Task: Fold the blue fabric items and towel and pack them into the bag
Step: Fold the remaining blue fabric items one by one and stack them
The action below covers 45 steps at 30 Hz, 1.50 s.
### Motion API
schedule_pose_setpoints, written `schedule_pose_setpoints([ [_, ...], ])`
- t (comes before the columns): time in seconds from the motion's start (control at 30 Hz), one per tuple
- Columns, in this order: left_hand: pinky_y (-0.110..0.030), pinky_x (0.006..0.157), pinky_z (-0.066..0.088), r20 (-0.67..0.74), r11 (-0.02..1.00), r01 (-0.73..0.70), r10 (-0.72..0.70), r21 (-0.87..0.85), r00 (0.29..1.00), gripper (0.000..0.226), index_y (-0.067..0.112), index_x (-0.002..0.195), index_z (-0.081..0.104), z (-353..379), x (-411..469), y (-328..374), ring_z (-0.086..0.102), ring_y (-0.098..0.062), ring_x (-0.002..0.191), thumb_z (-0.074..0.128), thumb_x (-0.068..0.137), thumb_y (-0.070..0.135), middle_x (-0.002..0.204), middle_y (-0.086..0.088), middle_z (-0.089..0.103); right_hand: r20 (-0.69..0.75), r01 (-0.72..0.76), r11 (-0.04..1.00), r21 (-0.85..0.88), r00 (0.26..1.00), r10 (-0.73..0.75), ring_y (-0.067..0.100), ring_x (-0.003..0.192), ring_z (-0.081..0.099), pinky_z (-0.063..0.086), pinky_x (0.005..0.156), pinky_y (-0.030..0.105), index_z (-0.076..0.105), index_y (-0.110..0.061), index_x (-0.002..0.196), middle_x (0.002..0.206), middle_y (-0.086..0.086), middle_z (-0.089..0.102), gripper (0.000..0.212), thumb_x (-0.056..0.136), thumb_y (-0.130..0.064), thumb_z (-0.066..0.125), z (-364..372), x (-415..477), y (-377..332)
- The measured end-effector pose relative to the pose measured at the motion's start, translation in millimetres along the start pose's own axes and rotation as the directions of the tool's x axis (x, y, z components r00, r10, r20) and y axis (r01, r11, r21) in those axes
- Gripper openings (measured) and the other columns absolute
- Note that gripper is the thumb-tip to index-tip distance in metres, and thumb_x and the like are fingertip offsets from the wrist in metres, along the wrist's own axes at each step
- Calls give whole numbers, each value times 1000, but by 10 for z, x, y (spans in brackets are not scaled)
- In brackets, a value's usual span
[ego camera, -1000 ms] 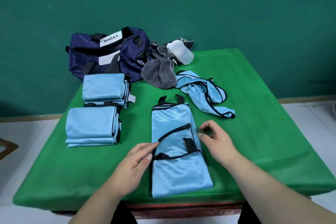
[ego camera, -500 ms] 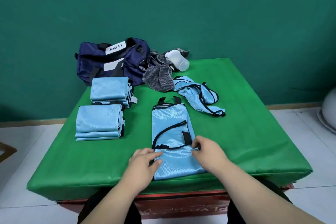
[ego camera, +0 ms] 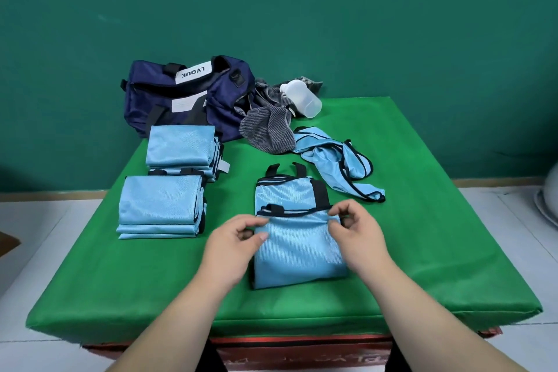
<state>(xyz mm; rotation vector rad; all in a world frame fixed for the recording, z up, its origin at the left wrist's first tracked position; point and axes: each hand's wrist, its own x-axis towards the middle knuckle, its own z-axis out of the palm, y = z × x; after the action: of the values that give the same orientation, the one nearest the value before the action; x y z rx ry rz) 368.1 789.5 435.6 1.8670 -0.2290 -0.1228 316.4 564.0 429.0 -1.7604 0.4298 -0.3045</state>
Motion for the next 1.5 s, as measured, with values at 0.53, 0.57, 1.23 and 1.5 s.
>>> schedule_pose_setpoints([
  [0.53, -13, 63, 44, 92, 945, -38, 9, 324, 996, 61, 40, 145, 44, 232, 1248, -548, 46, -1, 65, 51, 97, 2, 126, 20, 49, 122, 149, 877, -457, 987, -104, -2, 91, 50, 45, 88, 11, 62, -15, 132, 103, -21, 41, 44, 91, 0, 54, 445, 1207, 397],
  [0.57, -15, 77, 46, 89, 938, -53, 24, 343, 996, 62, 40, 146, 42, 244, 1245, -579, 49, 2, 80, 51, 97, 3, 130, 22, 47, 117, 156, 877, -454, 986, -115, -2, 93, 50, 41, 86, 6, 60, -15, 134, 104, -24, 40, 45, 92, -1, 55, 452, 1211, 435],
  [1.23, -30, 98, 20, 67, 812, -196, 191, 550, 979, 25, 43, 121, 63, 300, 1601, -555, 30, -1, 115, 51, 99, 43, 111, 18, 49, 152, 223, 763, -607, 975, -163, 6, 137, 33, 19, 117, 30, 51, -29, 137, 144, -14, 46, 58, 82, -25, 66, 501, 1257, 476],
  [1.5, -26, 95, 16, 107, 777, -264, 248, 571, 963, 21, 42, 111, 69, 308, 1727, -580, 34, -4, 111, 63, 95, 28, 99, 25, 53, 170, 245, 743, -623, 969, -177, 3, 136, 32, 16, 115, 25, 51, -30, 136, 143, -17, 45, 55, 82, -25, 64, 508, 1252, 493],
])
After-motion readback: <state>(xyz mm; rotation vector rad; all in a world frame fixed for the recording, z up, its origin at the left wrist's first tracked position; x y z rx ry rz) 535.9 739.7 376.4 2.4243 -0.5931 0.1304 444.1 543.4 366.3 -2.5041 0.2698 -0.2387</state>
